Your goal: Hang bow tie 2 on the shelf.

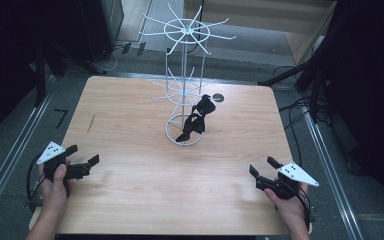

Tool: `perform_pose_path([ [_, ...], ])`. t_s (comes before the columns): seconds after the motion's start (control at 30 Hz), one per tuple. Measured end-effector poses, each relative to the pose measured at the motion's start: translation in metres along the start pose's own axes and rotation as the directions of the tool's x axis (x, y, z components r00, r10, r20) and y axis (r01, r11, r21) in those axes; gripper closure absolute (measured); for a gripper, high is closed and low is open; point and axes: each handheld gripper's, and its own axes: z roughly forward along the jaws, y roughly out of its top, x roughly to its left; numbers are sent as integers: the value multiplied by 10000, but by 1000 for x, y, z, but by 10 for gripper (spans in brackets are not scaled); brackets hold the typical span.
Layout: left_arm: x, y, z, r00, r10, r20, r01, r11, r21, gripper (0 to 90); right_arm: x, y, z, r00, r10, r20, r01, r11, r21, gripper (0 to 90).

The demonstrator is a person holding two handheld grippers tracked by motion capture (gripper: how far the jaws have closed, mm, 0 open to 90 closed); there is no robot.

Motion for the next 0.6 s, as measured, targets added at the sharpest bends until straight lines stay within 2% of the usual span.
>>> perform_pose_path([
  [0.37, -2, -1, -1, 9998, 184, -10, -184, 9998, -125, 14, -6, -7, -12, 9990, 142, 413, -146, 9998, 99, 239],
  [0.6, -3, -1, -3, 9993, 222, -287, -230, 9993, -281, 14, -10, -11, -21, 9972, 337, 670, -348, 9993, 166, 239],
])
